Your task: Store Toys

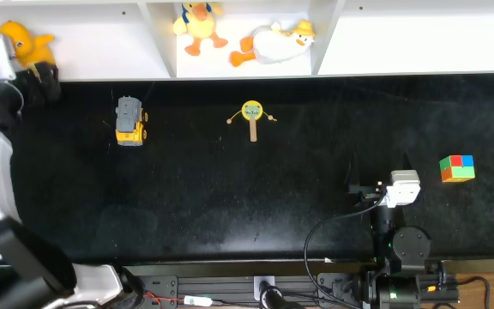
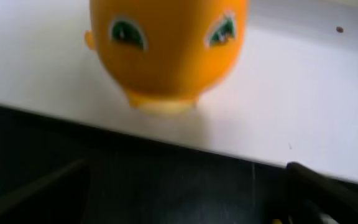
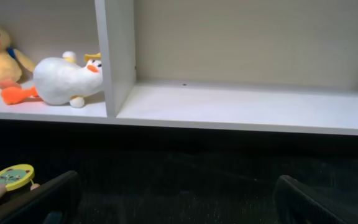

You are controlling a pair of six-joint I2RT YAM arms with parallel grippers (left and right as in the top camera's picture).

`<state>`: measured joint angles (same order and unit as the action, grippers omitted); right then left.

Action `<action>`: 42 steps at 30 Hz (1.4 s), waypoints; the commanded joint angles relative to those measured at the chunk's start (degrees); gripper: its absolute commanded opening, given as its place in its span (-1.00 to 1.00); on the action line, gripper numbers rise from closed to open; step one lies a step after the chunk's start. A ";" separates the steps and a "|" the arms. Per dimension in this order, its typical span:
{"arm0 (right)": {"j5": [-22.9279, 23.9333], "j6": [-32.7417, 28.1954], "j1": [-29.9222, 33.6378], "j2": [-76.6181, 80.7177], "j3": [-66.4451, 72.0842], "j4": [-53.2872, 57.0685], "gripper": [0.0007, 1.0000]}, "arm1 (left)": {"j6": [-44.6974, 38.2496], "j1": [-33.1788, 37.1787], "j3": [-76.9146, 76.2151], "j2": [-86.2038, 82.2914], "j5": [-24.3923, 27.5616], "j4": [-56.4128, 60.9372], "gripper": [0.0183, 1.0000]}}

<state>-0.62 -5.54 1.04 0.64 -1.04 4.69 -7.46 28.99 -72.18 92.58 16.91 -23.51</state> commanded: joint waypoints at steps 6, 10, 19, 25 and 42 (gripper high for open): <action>0.22 0.42 -0.37 -0.39 0.79 -0.26 0.99 | -1.66 -0.81 14.78 -16.68 0.15 -6.45 1.00; 0.22 0.42 -0.37 -0.39 0.79 -0.26 0.99 | -1.66 -4.26 25.20 -26.03 0.13 -6.40 1.00; 0.22 0.42 -0.37 -0.39 0.76 -0.26 0.99 | -1.68 -17.46 31.95 -28.55 -1.27 -5.49 1.00; 0.22 0.42 -0.37 -0.39 0.76 -0.26 0.99 | -2.84 -21.27 31.95 -22.71 -3.69 0.35 1.00; 0.22 0.42 -0.37 -0.39 0.79 -0.26 0.99 | -4.72 -21.24 31.93 -9.27 -4.20 13.25 0.73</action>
<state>-0.62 -5.56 1.04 0.64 -1.04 4.69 -11.18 7.86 -40.51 82.70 13.13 -10.81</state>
